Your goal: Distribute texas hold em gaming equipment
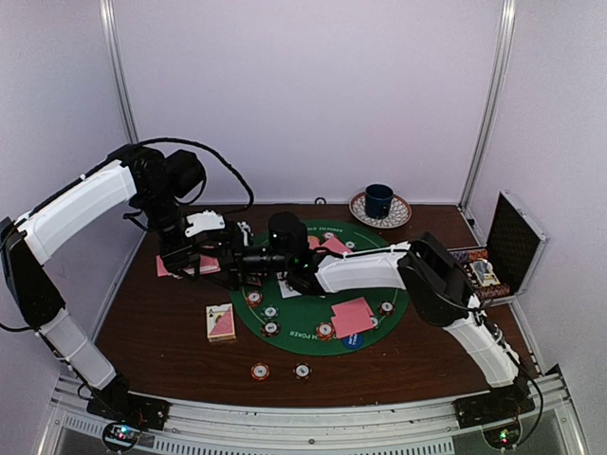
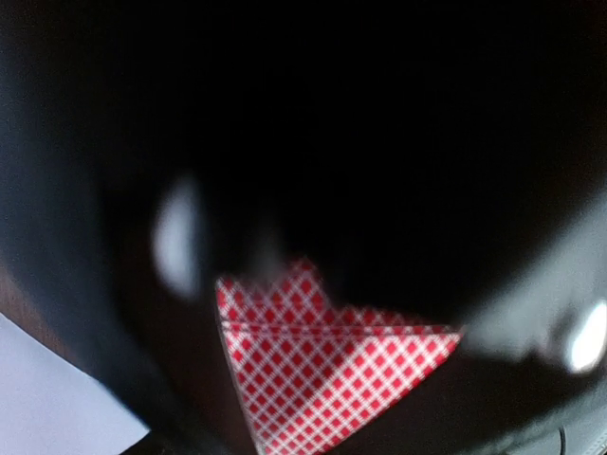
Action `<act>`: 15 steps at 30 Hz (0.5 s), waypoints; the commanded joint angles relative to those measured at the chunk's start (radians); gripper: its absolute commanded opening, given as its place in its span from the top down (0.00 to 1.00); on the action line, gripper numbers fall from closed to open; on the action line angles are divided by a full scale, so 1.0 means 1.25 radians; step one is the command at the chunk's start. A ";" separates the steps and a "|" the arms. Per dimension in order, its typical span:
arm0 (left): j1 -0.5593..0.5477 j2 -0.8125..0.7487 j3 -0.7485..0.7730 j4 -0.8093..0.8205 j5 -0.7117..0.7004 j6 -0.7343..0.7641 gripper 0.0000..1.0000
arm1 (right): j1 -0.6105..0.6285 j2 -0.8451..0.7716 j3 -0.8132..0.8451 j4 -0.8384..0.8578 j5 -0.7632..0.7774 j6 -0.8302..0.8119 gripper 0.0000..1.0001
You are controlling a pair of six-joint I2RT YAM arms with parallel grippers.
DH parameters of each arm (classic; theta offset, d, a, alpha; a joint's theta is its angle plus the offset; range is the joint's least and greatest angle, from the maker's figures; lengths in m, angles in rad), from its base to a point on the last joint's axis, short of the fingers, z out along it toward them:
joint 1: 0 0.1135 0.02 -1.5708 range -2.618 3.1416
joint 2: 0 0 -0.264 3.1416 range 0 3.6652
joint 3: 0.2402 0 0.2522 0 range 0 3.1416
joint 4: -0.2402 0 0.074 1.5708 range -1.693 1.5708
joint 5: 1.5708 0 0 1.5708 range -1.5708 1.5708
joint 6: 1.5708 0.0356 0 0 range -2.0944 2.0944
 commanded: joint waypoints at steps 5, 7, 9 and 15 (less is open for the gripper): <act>-0.002 0.000 0.024 -0.003 0.012 0.007 1.00 | 0.015 0.056 0.106 -0.011 -0.029 0.026 0.18; -0.002 0.001 0.026 -0.005 0.012 0.007 1.00 | 0.016 0.064 0.118 -0.025 -0.032 0.025 0.19; -0.002 0.000 0.028 -0.007 0.012 0.007 1.00 | 0.016 0.070 0.125 -0.038 -0.035 0.023 0.22; -0.002 -0.001 0.026 -0.010 0.013 0.008 1.00 | 0.011 0.077 0.144 -0.148 -0.059 -0.035 0.27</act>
